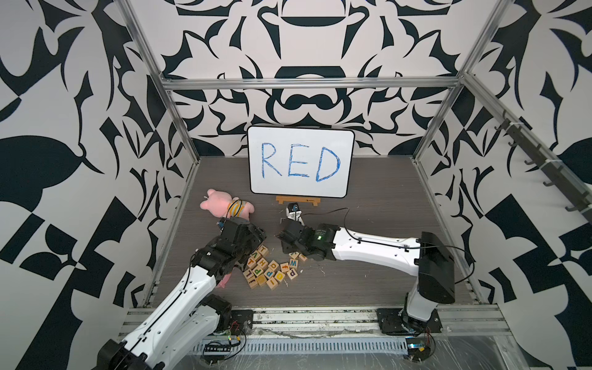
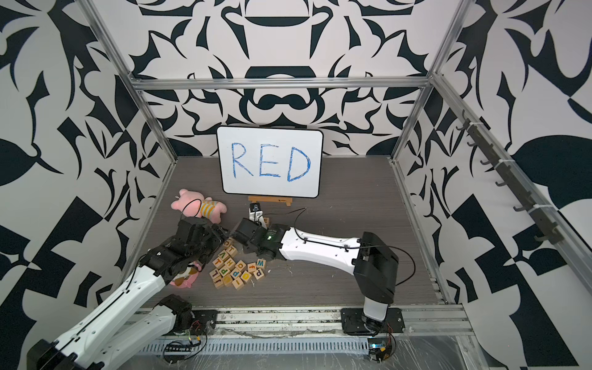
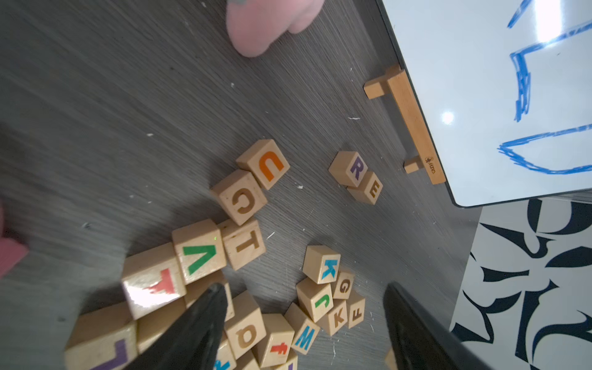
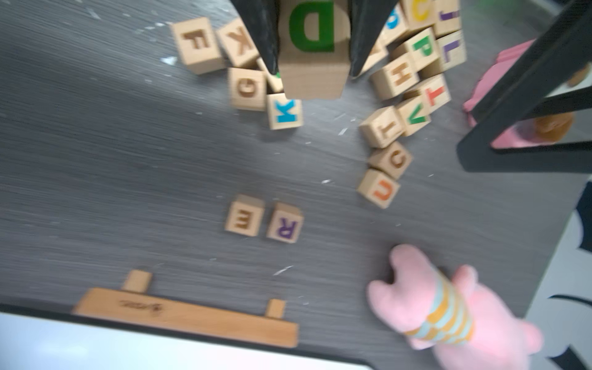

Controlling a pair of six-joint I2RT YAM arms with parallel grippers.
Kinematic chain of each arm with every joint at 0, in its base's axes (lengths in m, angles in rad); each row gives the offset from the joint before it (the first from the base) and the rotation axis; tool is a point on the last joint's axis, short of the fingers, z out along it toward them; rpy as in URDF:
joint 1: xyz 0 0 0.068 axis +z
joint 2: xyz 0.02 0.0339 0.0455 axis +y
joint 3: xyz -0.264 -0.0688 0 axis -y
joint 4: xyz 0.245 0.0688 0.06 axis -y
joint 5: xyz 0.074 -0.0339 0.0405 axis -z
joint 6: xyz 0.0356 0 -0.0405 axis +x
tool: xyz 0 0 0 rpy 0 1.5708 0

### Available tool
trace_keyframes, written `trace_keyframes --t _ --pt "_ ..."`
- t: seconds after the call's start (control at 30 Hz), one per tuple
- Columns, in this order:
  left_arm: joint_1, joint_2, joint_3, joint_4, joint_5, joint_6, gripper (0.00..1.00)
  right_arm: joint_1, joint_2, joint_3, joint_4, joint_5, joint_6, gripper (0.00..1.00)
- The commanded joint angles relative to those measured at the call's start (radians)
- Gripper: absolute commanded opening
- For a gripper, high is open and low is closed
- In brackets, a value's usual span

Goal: Assemble the uppercase word "red" with letter blocks
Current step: Pick up the letter block from the center of the board, then place the letter block at the center of the board.

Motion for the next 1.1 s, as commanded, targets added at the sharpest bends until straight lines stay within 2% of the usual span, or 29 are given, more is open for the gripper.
trace_keyframes --t 0.0,0.2,0.4,0.63,0.9,0.97,1.07 --pt "-0.039 0.080 0.061 0.113 0.051 0.025 0.81 -0.048 -0.103 -0.069 -0.039 0.061 0.005 0.27" --pt "-0.180 0.266 0.177 0.163 -0.006 0.044 0.82 -0.100 -0.251 -0.214 -0.065 0.112 0.036 0.28" --pt "-0.208 0.368 0.234 0.175 0.029 0.033 0.82 -0.146 -0.333 -0.281 -0.107 0.112 0.048 0.28" --pt "-0.216 0.387 0.211 0.192 0.023 0.010 0.83 -0.179 -0.336 -0.304 -0.138 0.095 0.041 0.28" --pt "-0.212 0.328 0.143 0.191 -0.084 -0.018 0.84 -0.215 -0.317 -0.295 -0.147 0.087 0.031 0.28" --pt "-0.211 0.316 0.130 0.193 -0.098 -0.021 0.88 -0.225 -0.305 -0.287 -0.145 0.082 0.030 0.28" --pt "-0.208 0.297 0.108 0.181 -0.114 -0.048 0.89 -0.234 -0.280 -0.262 -0.144 0.077 0.014 0.28"
